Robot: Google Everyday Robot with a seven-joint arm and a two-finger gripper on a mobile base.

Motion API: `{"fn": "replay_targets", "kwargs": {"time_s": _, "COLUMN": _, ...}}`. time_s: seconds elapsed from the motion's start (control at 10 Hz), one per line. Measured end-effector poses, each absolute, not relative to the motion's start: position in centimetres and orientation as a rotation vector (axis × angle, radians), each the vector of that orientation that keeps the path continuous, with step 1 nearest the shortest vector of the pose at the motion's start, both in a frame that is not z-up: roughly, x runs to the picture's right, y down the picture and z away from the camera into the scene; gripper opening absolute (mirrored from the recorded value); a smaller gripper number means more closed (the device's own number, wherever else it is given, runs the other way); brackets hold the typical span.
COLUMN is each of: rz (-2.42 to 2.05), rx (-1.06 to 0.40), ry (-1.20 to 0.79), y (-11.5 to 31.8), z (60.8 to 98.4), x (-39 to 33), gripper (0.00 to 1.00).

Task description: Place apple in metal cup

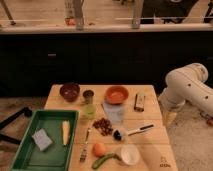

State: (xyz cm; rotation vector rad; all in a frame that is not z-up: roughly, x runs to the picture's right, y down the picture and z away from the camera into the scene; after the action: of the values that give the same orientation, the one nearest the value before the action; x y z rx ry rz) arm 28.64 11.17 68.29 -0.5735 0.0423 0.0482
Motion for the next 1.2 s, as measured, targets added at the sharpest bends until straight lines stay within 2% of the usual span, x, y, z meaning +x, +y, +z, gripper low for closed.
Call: {"fn": "replay_targets", "kwargs": {"time_s": 1.2, "rz": 0.036, "rx": -0.561, "ry": 0.048, "y": 11.34, "z": 68.17, "x": 28.51, "gripper": 0.8}}
